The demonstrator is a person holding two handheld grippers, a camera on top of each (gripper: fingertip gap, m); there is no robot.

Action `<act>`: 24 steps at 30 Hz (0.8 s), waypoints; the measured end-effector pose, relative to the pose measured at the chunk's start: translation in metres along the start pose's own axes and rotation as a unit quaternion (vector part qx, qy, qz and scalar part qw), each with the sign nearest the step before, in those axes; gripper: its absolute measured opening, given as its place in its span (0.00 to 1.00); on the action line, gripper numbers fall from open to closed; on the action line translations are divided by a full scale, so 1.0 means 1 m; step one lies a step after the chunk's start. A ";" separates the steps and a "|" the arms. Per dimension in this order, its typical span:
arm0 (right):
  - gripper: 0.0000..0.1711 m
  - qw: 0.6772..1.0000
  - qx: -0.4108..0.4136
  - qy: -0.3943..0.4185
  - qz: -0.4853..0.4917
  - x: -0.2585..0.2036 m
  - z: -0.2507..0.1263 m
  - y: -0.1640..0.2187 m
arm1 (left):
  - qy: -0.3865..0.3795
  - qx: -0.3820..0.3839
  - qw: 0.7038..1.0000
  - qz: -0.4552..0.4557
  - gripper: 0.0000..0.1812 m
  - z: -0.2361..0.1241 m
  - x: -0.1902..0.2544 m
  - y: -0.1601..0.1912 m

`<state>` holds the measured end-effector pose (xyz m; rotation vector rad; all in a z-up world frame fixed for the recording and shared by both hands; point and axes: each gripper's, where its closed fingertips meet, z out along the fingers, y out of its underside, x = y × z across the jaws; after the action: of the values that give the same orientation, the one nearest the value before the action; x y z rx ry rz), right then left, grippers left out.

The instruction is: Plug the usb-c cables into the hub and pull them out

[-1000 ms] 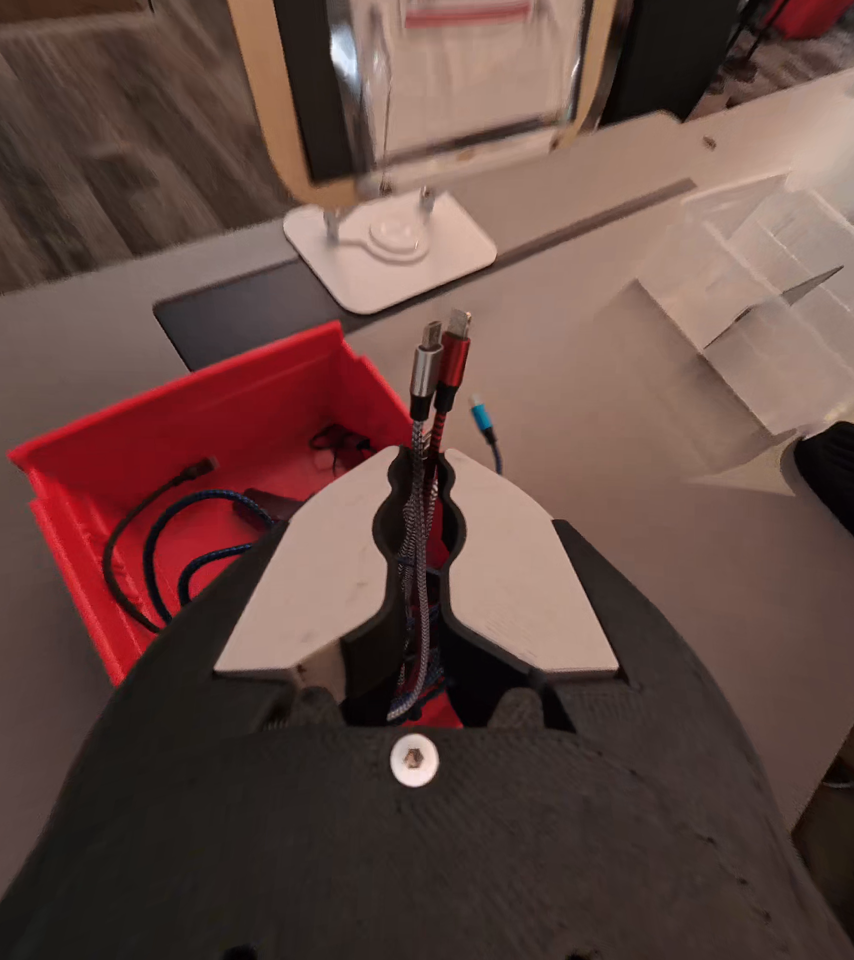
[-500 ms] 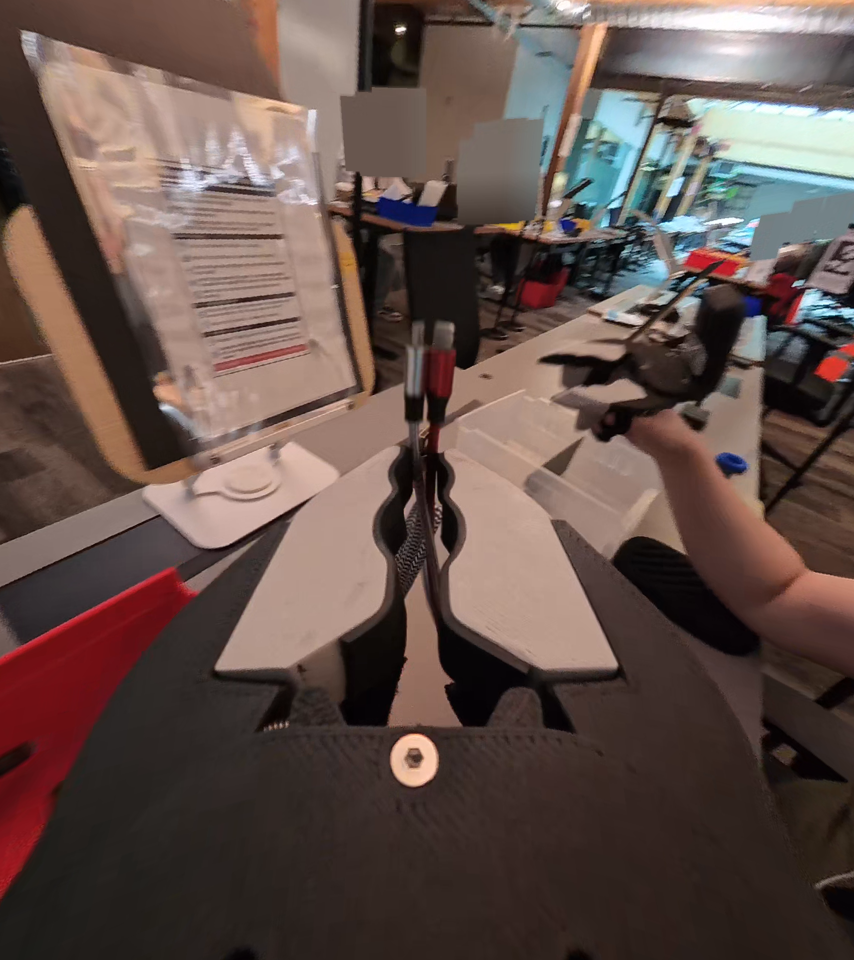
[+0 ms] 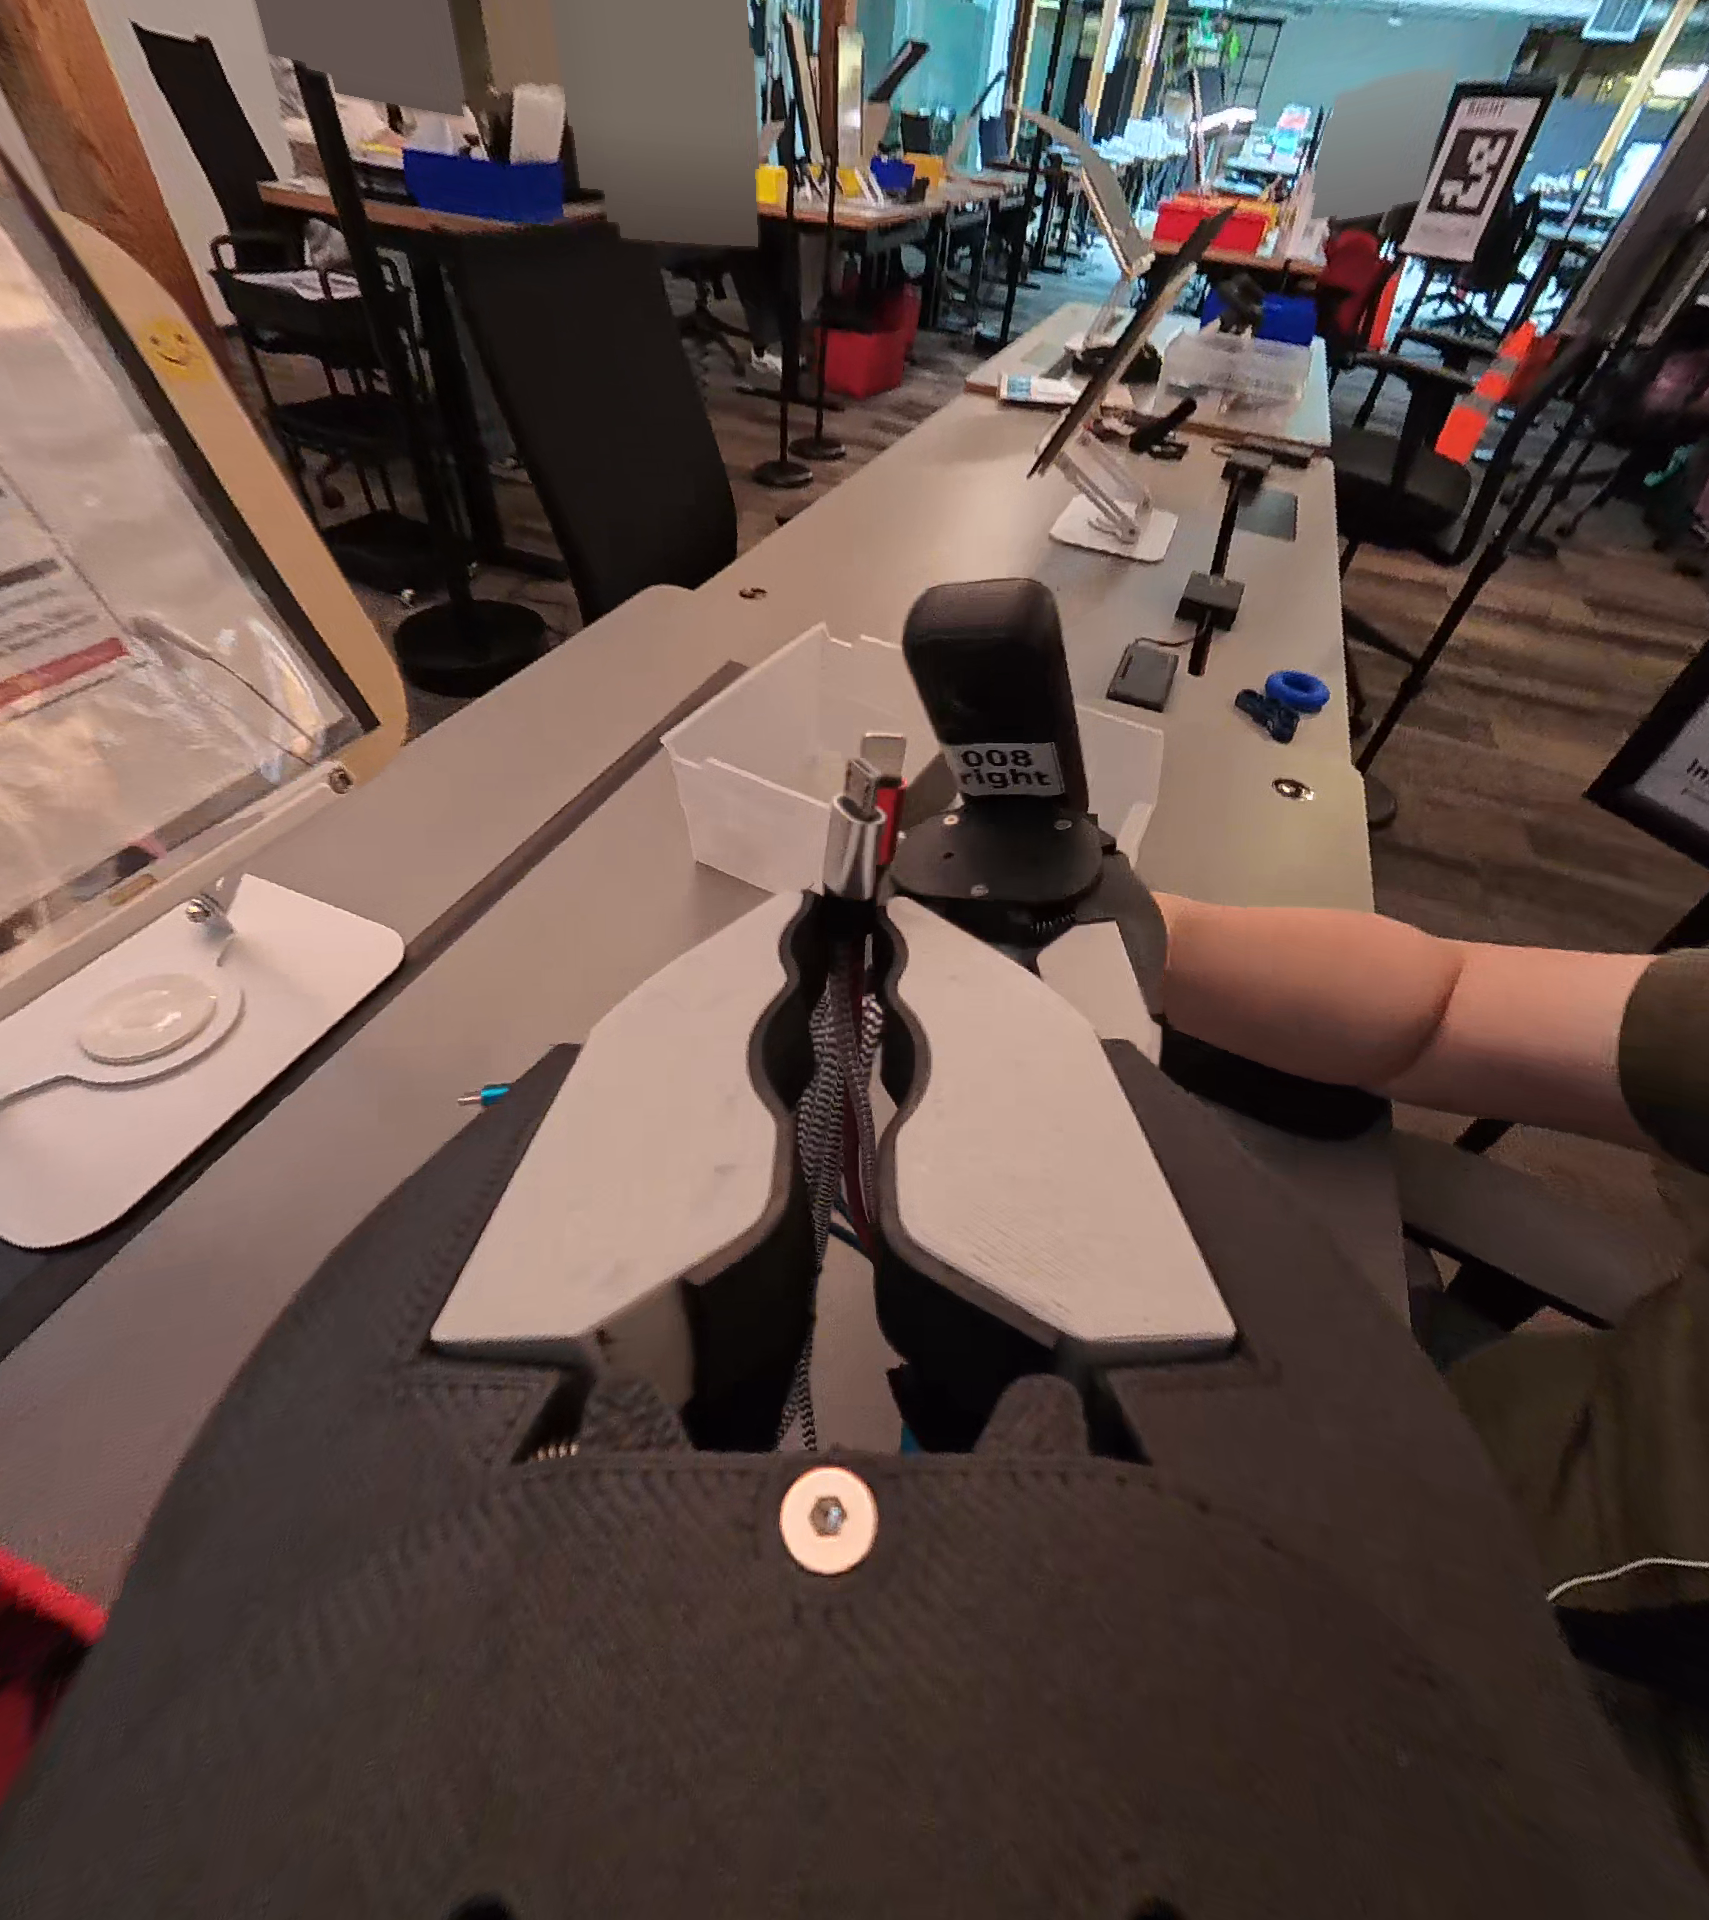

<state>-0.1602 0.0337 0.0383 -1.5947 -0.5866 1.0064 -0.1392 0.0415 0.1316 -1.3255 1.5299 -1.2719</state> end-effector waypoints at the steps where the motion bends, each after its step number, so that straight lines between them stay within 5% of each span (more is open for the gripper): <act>1: 0.63 1.000 -0.009 0.003 -0.003 0.000 0.003 0.004 | 0.006 -0.004 1.000 -0.001 0.04 0.006 0.002 0.002; 6: 0.60 0.994 -0.060 0.091 -0.028 0.025 0.017 0.032 | 0.043 -0.021 0.999 -0.006 0.04 0.027 0.018 0.011; 9: 0.14 0.997 -0.069 0.032 -0.003 0.013 0.018 0.037 | 0.046 -0.027 0.999 -0.006 0.04 0.033 0.021 0.014; 12: 0.09 0.996 -0.079 0.043 0.018 0.019 0.010 0.034 | 0.055 -0.019 0.998 -0.024 0.04 0.029 0.017 0.013; 18: 0.08 0.993 -0.086 0.077 0.028 0.034 -0.013 0.023 | 0.060 -0.094 0.993 -0.051 0.38 0.008 0.007 0.031; 24: 0.07 0.990 -0.055 0.130 0.024 0.054 -0.057 -0.007 | -0.096 -0.116 0.984 0.100 0.36 -0.040 -0.027 0.032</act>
<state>-0.0831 0.0489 0.0300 -1.8099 -0.4315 0.7945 -0.1798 0.0752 0.1079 -1.3565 1.6620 -0.8367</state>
